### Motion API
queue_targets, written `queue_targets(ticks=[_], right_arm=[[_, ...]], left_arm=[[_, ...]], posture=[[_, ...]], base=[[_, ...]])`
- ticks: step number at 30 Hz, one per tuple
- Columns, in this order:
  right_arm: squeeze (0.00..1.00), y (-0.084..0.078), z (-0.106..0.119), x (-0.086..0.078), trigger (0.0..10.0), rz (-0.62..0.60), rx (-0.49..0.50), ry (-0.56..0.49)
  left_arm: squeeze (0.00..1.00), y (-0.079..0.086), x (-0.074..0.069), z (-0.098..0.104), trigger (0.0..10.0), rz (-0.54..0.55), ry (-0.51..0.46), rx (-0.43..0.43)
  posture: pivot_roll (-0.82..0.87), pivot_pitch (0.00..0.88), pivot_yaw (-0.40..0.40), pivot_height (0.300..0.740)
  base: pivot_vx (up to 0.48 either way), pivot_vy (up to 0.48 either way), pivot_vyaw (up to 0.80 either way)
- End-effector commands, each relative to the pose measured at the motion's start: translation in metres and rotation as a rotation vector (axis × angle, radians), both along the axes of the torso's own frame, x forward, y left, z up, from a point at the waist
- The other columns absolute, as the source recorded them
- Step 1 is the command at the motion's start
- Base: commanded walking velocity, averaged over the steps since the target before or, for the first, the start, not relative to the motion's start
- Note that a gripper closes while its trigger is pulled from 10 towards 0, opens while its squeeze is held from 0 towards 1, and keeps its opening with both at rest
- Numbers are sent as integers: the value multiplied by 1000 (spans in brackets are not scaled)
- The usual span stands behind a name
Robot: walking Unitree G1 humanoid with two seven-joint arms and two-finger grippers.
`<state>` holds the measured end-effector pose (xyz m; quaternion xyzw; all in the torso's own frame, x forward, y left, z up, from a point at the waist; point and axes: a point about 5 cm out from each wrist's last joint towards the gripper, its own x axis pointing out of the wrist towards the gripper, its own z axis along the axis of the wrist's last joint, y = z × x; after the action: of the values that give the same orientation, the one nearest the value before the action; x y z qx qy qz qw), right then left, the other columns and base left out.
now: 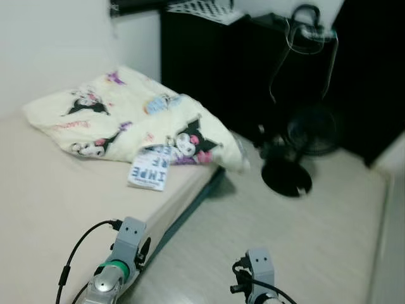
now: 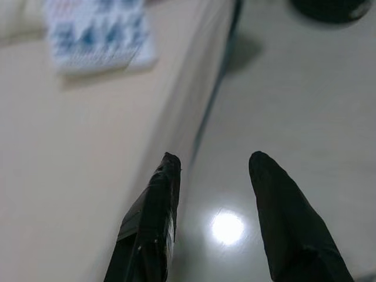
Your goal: Clean up the room
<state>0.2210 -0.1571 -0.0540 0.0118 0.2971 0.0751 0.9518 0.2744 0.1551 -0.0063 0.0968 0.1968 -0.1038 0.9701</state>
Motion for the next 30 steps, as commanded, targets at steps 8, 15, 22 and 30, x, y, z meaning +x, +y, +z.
queue_targets(ticks=[8, 15, 22, 30], right_arm=[[0, -2, -3, -3, 10000, -34, 10, 19], [0, -3, -2, -3, 10000, -40, 10, 16], [0, -5, 0, 0, 10000, -55, 5, -4], [0, -7, 2, 2, 10000, -67, 0, -16]], left_arm=[[0, 0, -6, -6, 10000, -11, 26, 12], [0, 0, -6, -6, 10000, -12, 27, 14], [0, 0, -5, -5, 10000, -14, 24, 14], [0, -1, -3, -5, 10000, -18, 24, 14]], posture=[[-33, 21, 20, 740], [-36, 22, 22, 740], [-36, 21, 22, 740], [-44, 16, 23, 740]], base=[[0, 0, -775], [0, 0, -775], [0, 0, -775], [0, 0, -775]])
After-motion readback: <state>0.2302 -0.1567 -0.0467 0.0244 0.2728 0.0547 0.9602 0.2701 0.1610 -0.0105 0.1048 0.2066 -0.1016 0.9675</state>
